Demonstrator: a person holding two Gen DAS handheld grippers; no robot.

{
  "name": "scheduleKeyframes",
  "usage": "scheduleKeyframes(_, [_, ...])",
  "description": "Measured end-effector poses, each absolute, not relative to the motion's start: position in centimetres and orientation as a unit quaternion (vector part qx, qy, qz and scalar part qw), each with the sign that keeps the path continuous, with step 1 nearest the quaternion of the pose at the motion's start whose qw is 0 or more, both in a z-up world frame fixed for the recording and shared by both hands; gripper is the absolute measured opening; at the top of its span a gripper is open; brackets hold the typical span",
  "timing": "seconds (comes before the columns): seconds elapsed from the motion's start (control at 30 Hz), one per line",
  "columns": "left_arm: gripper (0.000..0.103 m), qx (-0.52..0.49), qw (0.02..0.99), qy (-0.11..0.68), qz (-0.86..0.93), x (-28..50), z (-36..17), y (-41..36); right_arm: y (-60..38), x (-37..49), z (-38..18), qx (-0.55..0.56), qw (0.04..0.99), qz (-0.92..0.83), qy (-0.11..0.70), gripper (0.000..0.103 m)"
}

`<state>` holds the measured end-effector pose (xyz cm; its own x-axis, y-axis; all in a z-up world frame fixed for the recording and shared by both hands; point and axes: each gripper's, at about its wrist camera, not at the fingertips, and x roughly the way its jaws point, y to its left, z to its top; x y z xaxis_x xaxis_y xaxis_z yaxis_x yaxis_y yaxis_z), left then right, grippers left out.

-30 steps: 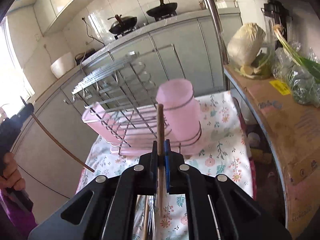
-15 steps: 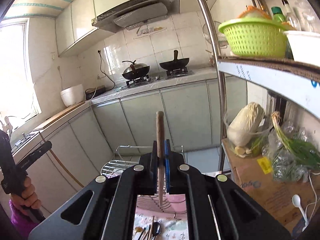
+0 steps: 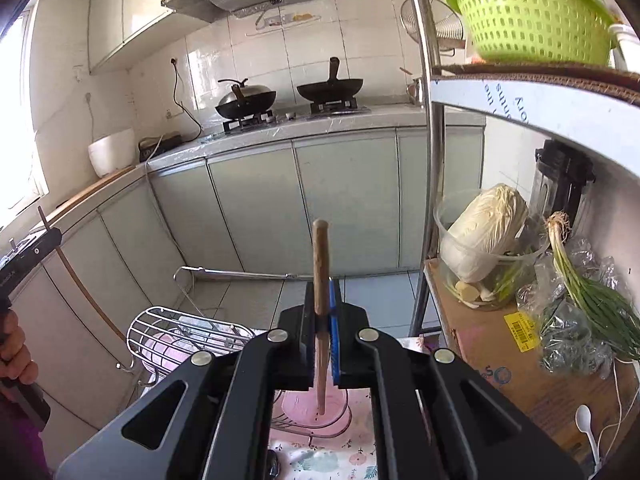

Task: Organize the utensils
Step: 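Lift both chopsticks upright and carry them above the pink cup, then lower the chopsticks into the pink cup and open both tools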

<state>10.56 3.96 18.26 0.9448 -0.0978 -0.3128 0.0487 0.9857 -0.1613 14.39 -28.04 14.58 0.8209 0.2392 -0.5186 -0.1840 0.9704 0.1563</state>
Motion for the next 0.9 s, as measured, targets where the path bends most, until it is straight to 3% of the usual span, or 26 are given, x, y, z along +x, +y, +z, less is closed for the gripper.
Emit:
scheduleKeyframes(0.33, [0.005,-0.085,0.962,0.257,-0.037,14.9,11.0,3.9,-27.7,17.1,9.5,0.064,0.926,0.118,0.354,0.006])
scheduleKeyframes(0.67, [0.005,-0.088,0.956,0.279,-0.029,16.0,8.3,3.7,-27.7,17.7,8.1,0.063,0.922,0.108,0.366,0.006])
scheduleKeyframes(0.77, [0.014,-0.089,0.956,0.278,-0.021,16.0,8.2,3.8,-28.0,18.2,7.8,0.074,0.917,0.108,0.377,0.007])
scheduleKeyframes(0.83, [0.03,-0.088,0.957,0.275,-0.016,15.9,8.3,3.9,-28.2,18.4,7.6,0.079,0.914,0.108,0.382,0.016])
scheduleKeyframes(0.9, [0.037,-0.086,0.959,0.27,-0.011,15.7,8.5,3.9,-28.4,18.3,7.5,0.08,0.915,0.105,0.381,0.041])
